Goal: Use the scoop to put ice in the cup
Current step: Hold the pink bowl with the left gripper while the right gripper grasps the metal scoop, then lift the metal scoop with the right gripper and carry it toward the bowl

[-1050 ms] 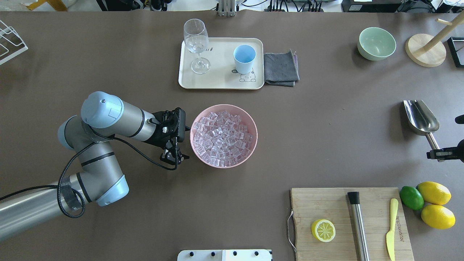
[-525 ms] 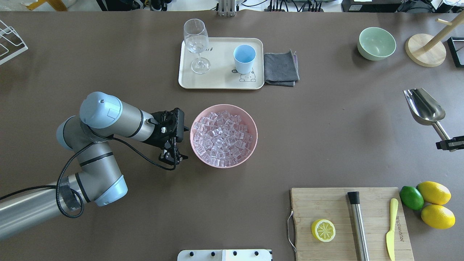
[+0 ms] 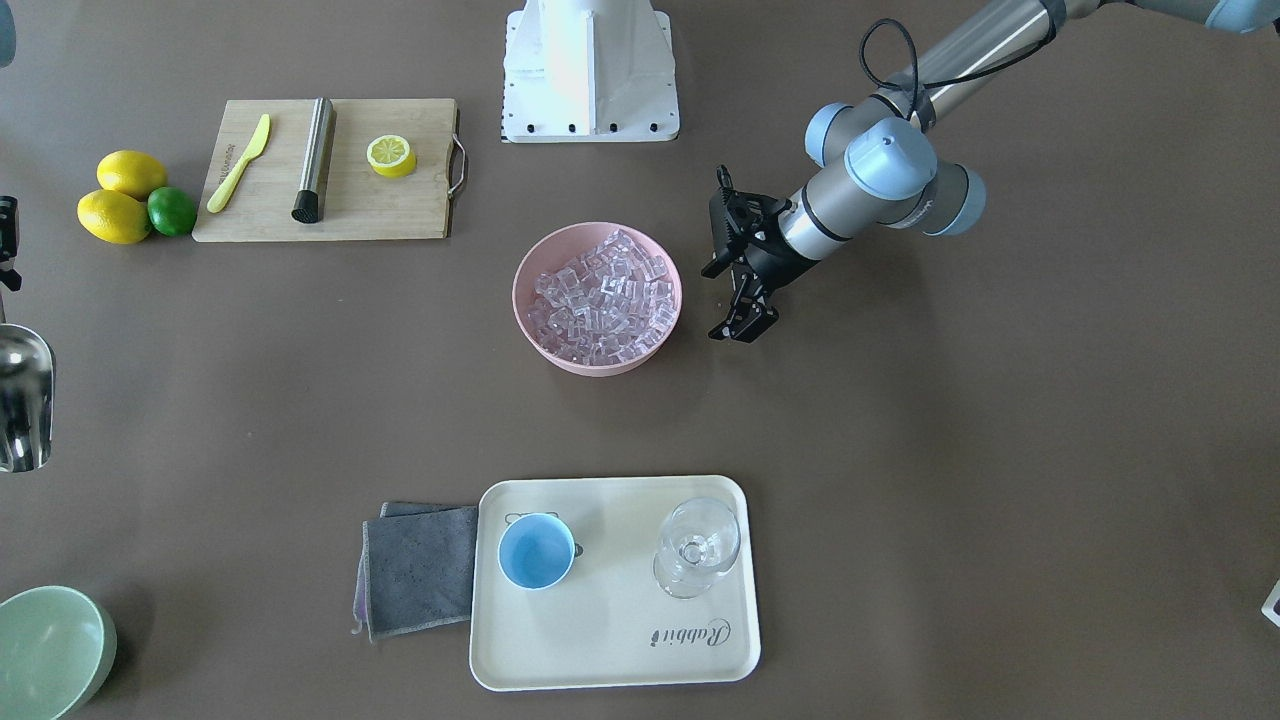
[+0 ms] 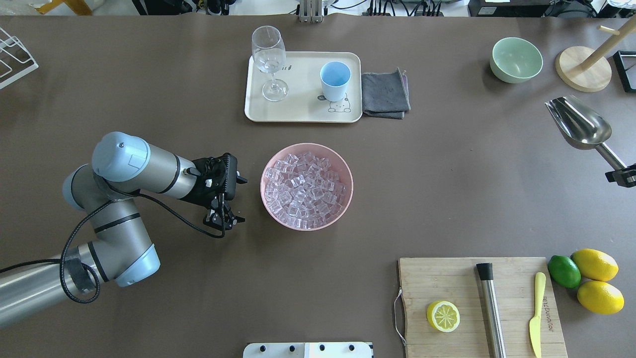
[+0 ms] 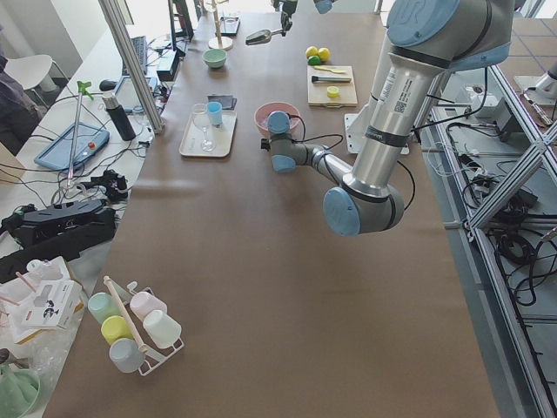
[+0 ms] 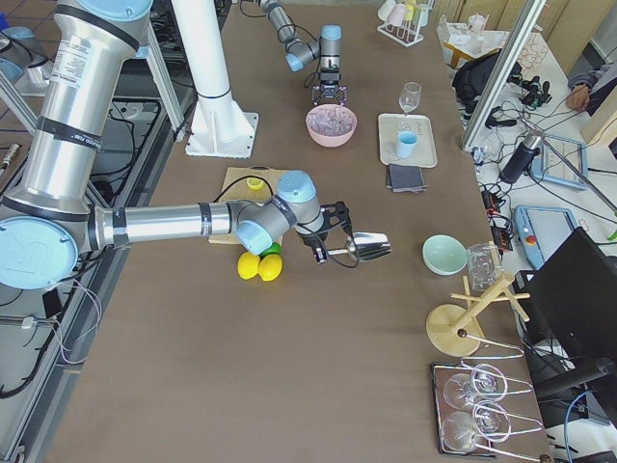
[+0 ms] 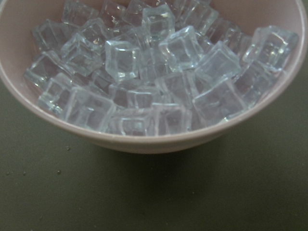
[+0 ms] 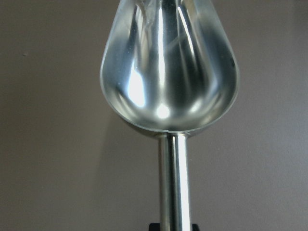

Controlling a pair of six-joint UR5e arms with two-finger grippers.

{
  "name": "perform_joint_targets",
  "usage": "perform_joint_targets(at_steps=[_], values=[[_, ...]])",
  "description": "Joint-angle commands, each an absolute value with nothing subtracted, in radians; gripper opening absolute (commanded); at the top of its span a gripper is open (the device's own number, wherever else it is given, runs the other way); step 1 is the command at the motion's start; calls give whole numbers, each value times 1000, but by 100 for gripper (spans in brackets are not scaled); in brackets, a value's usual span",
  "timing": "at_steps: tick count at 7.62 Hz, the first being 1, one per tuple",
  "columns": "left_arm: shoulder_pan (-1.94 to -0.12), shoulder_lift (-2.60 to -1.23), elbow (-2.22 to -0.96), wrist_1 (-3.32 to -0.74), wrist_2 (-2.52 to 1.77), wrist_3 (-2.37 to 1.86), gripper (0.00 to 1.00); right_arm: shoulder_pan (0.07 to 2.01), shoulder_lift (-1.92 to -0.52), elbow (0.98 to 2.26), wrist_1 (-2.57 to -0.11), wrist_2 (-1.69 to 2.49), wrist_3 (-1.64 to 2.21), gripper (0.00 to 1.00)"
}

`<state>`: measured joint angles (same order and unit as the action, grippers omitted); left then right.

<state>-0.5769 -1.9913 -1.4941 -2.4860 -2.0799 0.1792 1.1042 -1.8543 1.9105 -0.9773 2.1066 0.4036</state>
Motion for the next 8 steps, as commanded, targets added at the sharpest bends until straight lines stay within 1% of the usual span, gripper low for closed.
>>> perform_joint_targets(at_steps=[1, 3, 4, 5, 6, 7, 8], values=[[-578, -1953, -1496, -2543, -2083, 181, 99, 1138, -1825, 1957, -1066, 2138, 207, 0], [-578, -1950, -1496, -2543, -2083, 181, 99, 1141, -1827, 2023, -1100, 2161, 49, 0], [-578, -1950, -1497, -2545, -2088, 181, 99, 1135, -1750, 2043, -1205, 2160, -126, 0], [-578, -1950, -1496, -2545, -2091, 181, 99, 1108, -1617, 2063, -1405, 2155, -291, 0], [-578, -1950, -1496, -2545, -2091, 181, 99, 1070, -1536, 2139, -1606, 2134, -421, 0], [-578, -1951, -1496, -2543, -2091, 181, 99, 1015, -1432, 2172, -1761, 2070, -481, 0], [-578, -1951, -1496, -2543, -2091, 181, 99, 993, -1337, 2172, -1892, 2051, -486, 0]])
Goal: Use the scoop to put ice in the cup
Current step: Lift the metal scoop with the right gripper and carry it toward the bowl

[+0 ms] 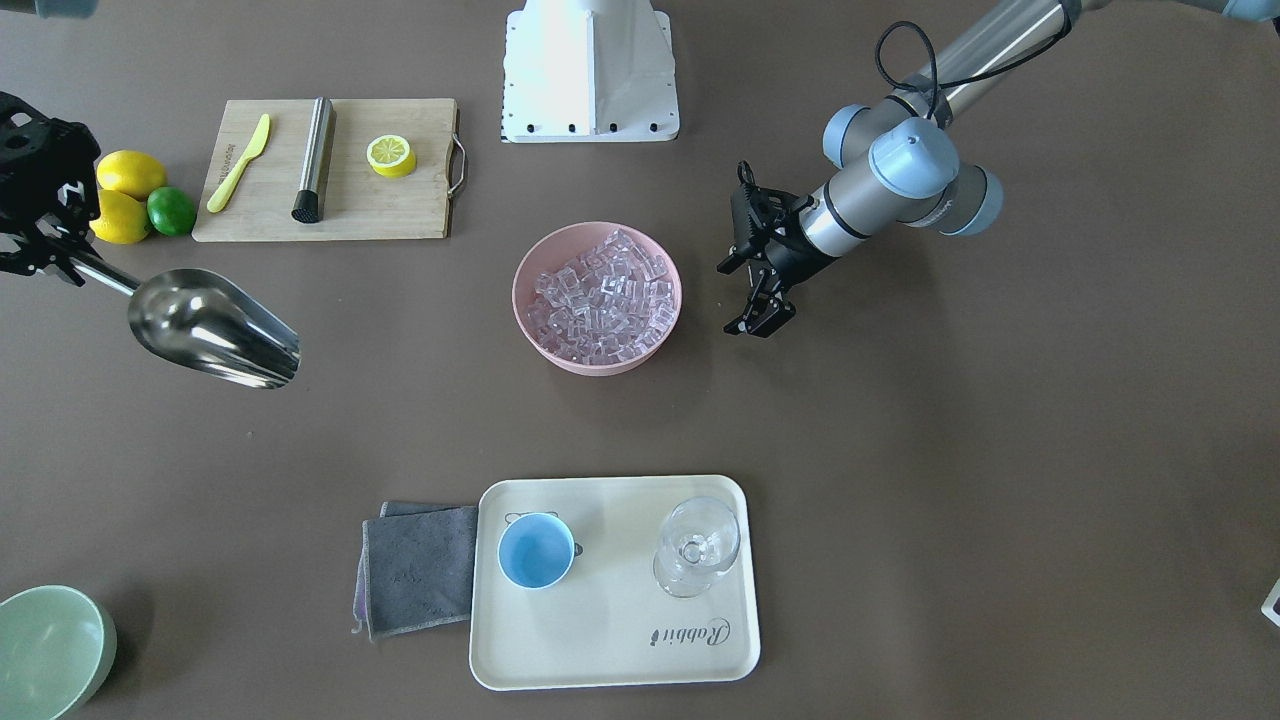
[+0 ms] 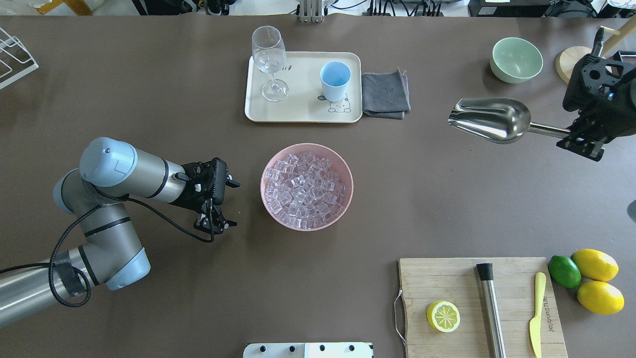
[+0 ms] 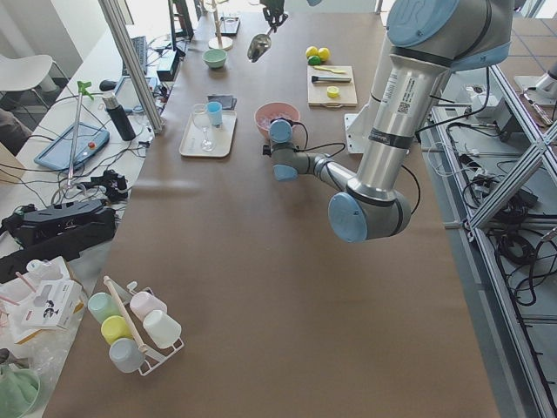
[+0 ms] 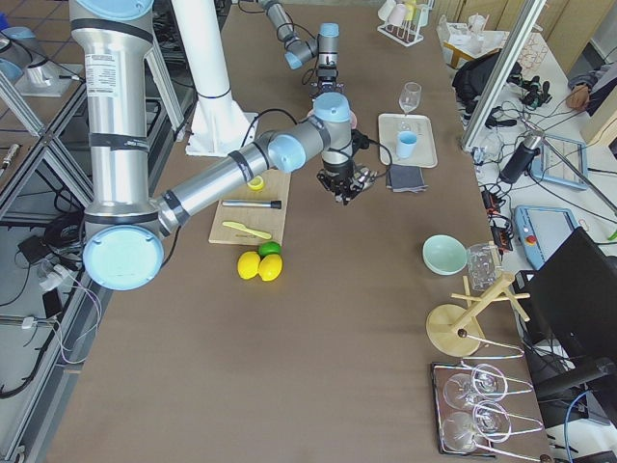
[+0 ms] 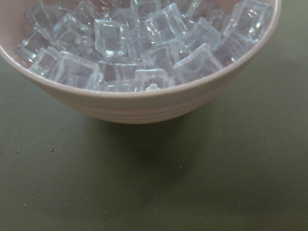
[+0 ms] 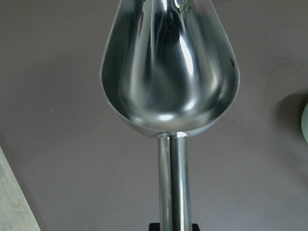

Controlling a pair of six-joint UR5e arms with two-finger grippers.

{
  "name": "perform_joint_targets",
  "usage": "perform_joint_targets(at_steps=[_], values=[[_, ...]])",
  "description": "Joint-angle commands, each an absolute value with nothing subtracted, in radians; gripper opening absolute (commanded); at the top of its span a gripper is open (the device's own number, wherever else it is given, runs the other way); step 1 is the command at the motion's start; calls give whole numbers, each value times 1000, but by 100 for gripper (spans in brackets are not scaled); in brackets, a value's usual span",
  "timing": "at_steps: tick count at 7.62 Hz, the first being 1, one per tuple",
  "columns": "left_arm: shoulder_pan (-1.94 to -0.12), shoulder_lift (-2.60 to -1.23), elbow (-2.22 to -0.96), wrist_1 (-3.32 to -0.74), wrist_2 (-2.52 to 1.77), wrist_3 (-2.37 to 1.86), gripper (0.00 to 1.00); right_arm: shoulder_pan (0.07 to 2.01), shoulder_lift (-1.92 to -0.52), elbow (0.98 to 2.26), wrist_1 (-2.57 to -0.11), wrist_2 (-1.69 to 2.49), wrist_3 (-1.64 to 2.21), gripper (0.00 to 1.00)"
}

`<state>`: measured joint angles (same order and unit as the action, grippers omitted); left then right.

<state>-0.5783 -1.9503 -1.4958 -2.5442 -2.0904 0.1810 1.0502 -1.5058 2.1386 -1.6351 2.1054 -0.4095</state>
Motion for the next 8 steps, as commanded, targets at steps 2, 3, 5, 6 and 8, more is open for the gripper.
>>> perform_joint_targets(at_steps=[2, 3, 5, 6, 8], values=[[-578, -1951, -1496, -2543, -2091, 181, 99, 878, -1229, 2209, -2041, 1975, -529, 0], [-578, -1951, -1496, -2543, -2091, 179, 99, 821, -1156, 2220, -2143, 1895, -588, 0], [-578, -1953, -1496, -2542, -2089, 178, 99, 796, -1041, 2258, -2439, 1876, -580, 0], [-577, -1956, -1496, -2537, -2089, 176, 99, 793, -1023, 2264, -2463, 1870, -580, 0], [-574, -1963, -1496, -2534, -2088, 173, 99, 772, -1006, 2261, -2465, 1849, -580, 0]])
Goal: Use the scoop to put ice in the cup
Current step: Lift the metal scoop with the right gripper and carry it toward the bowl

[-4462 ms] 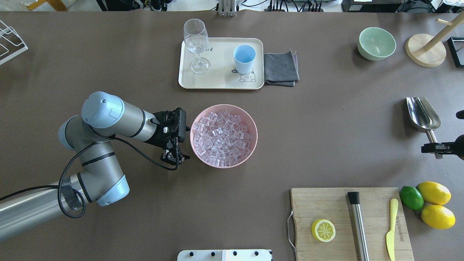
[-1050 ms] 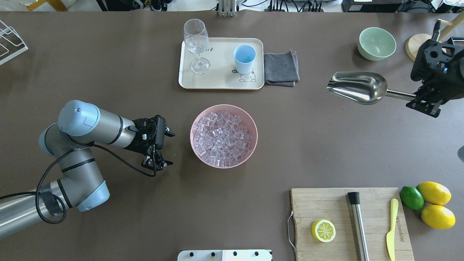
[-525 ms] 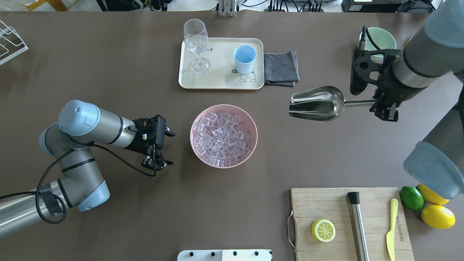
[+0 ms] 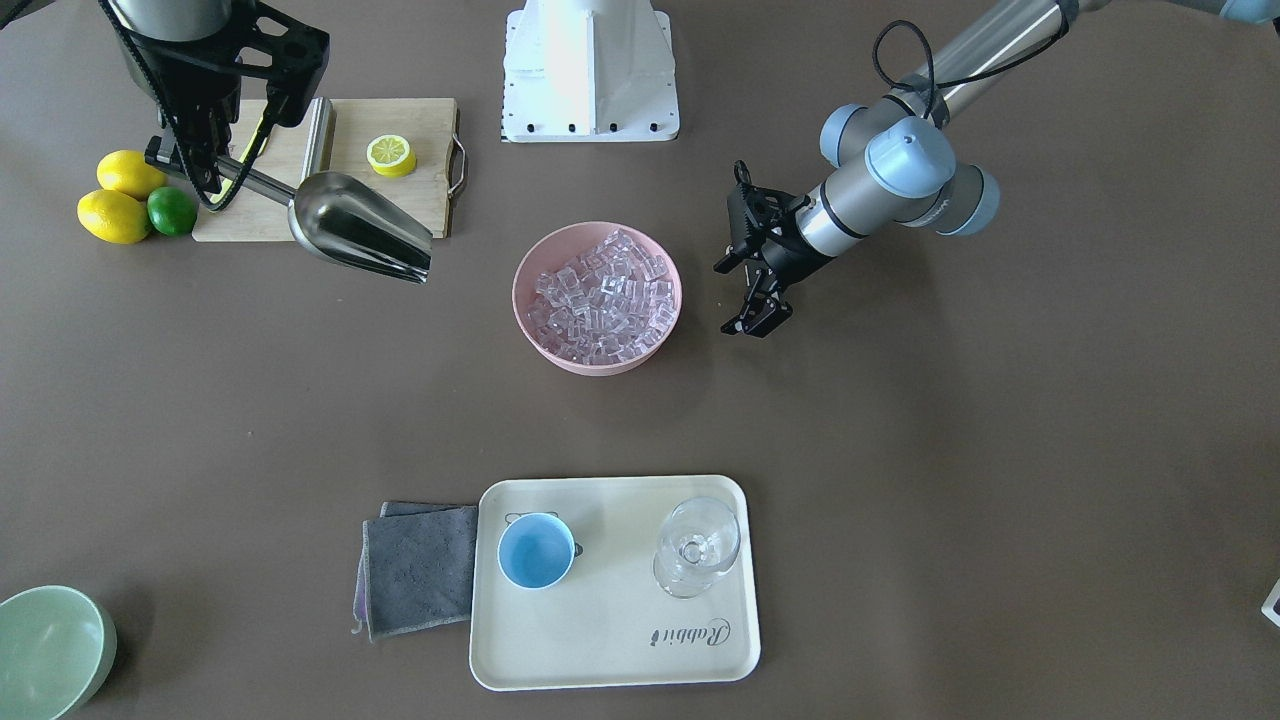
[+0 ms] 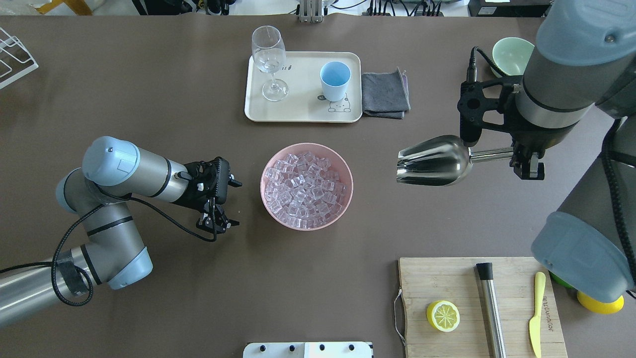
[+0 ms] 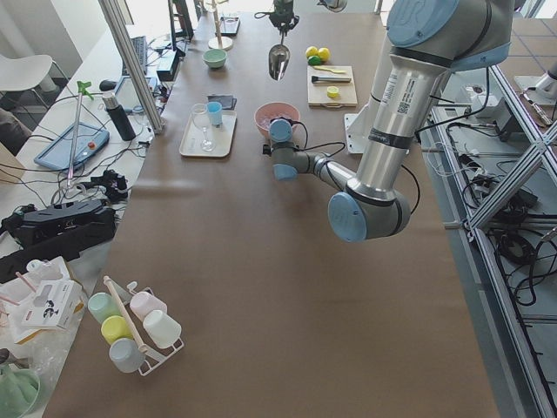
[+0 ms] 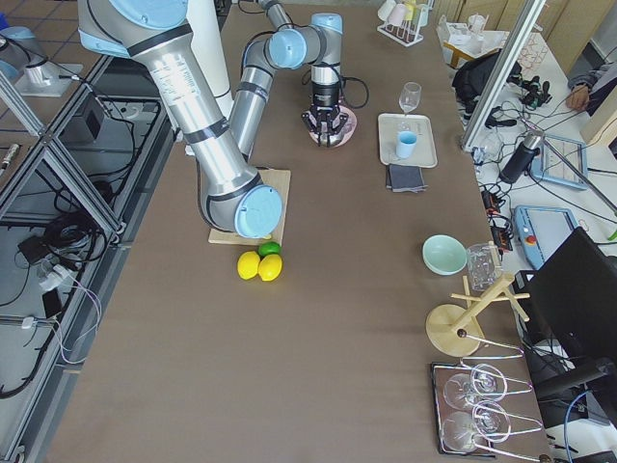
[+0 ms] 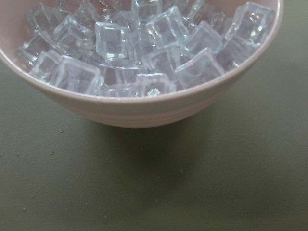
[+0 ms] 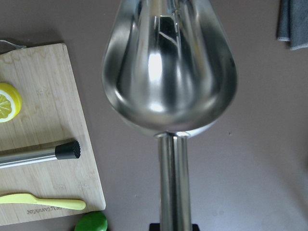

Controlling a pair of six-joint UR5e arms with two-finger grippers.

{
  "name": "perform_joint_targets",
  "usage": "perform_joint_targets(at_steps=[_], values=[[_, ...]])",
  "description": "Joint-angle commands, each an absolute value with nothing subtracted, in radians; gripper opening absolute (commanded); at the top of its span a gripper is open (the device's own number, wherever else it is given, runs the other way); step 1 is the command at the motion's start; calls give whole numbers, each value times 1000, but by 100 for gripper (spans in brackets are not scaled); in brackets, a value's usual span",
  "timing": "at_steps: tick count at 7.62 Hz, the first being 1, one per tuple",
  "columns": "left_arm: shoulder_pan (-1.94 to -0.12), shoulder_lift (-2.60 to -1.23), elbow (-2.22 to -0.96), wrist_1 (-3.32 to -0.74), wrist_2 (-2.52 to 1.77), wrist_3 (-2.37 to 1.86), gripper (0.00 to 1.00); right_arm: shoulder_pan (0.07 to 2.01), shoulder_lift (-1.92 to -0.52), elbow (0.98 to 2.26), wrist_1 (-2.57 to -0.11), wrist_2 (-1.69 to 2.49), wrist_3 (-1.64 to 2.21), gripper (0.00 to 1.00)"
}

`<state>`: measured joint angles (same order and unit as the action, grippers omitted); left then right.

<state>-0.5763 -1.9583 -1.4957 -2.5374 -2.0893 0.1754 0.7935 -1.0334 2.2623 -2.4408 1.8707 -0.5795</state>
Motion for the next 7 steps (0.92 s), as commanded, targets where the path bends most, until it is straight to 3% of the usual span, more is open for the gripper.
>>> perform_joint_targets(at_steps=[1, 5, 7], values=[[-571, -1976, -1493, -2533, -2086, 173, 99, 750, -985, 2237, -2467, 1839, -580, 0], [-568, -2045, -1488, -2444, -2080, 170, 99, 749, -885, 2174, -2537, 1838, -578, 0], [-560, -2046, -1485, -2442, -2079, 76, 99, 706, -723, 2065, -2650, 1772, -578, 0]])
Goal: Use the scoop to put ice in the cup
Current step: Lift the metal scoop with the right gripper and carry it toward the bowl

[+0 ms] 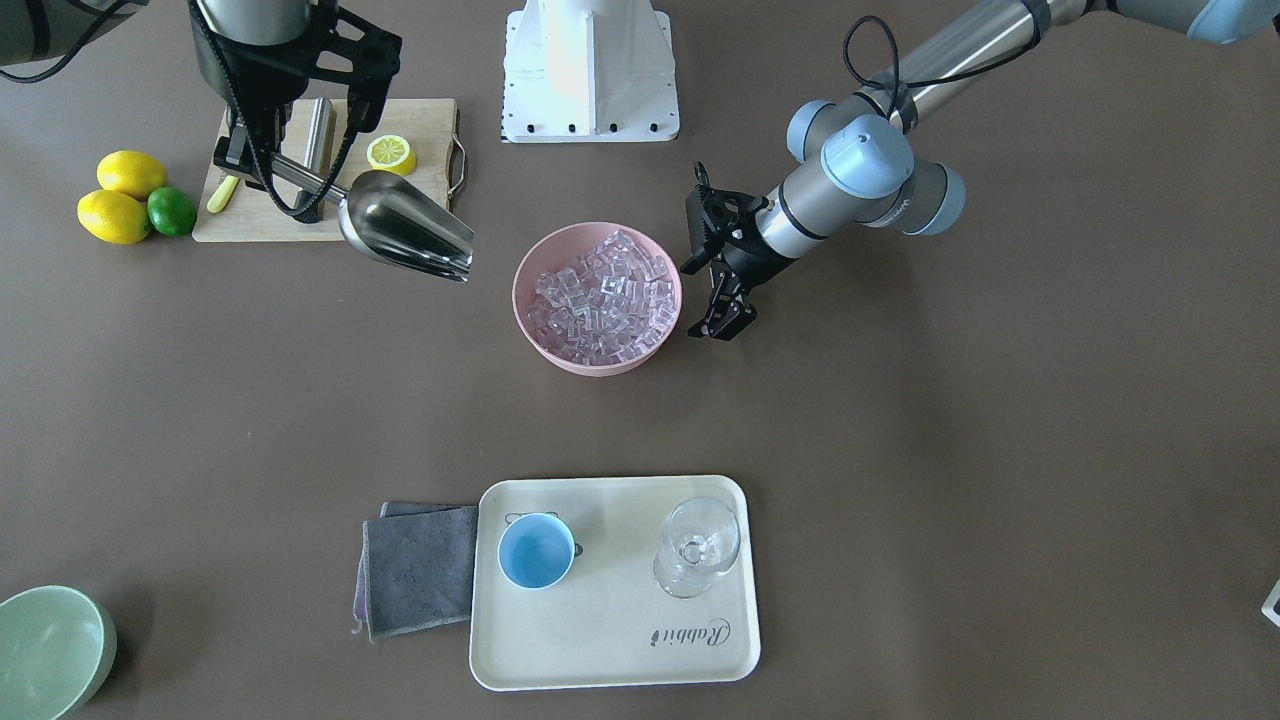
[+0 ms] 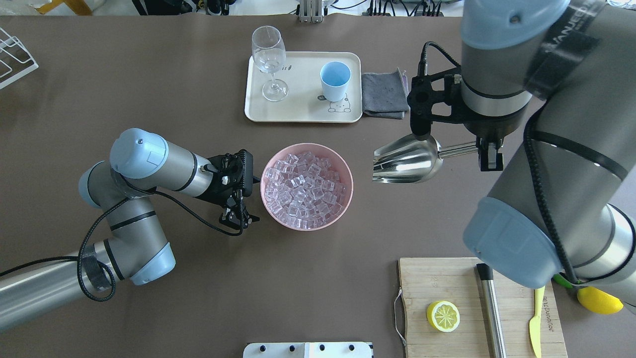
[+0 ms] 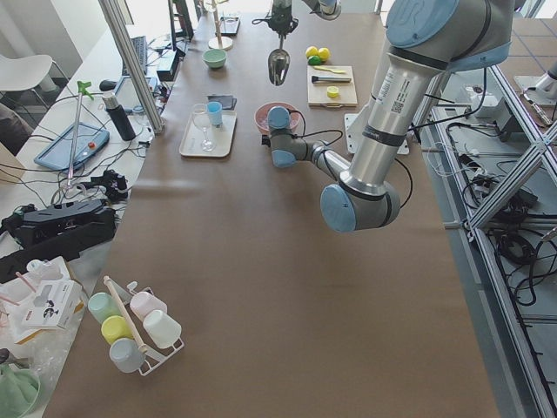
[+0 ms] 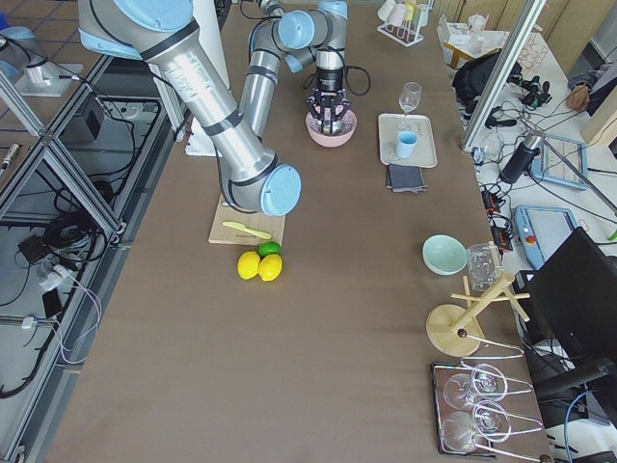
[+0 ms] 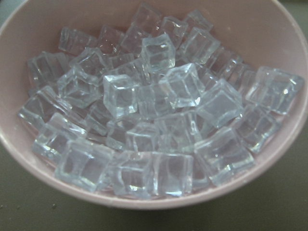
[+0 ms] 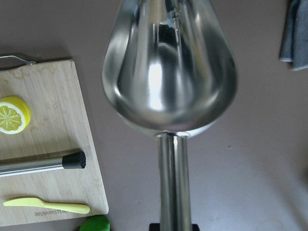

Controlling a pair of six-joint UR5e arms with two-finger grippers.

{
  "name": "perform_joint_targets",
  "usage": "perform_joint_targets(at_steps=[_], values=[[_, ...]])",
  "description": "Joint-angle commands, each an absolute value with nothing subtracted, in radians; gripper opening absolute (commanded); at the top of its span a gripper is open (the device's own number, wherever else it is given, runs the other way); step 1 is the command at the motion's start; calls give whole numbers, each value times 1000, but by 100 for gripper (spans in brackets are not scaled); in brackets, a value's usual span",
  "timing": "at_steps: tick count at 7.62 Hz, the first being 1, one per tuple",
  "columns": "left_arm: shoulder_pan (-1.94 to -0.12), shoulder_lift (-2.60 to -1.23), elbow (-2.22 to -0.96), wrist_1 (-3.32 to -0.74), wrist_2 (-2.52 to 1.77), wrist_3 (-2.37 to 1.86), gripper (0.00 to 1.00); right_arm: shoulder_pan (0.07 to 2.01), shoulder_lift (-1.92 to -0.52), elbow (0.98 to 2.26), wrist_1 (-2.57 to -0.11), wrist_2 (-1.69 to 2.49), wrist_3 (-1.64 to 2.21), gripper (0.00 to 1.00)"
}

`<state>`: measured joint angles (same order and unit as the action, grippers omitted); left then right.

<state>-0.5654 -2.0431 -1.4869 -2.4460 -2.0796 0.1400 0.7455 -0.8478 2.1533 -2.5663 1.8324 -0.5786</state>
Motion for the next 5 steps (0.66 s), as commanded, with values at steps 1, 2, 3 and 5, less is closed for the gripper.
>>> perform_joint_targets(at_steps=[1, 2, 3, 5], values=[[-558, -2048, -1486, -2444, -2079, 75, 99, 701, -680, 2039, -2683, 1778, -577, 0], [-558, -2049, -1485, -2442, -2079, 74, 99, 686, -655, 1992, -2684, 1775, -562, 0], [-558, -2051, -1485, -2442, -2079, 74, 99, 678, -631, 1949, -2684, 1769, -563, 0], [-558, -2068, -1485, -2425, -2077, 74, 99, 651, -550, 1829, -2689, 1747, -561, 0]])
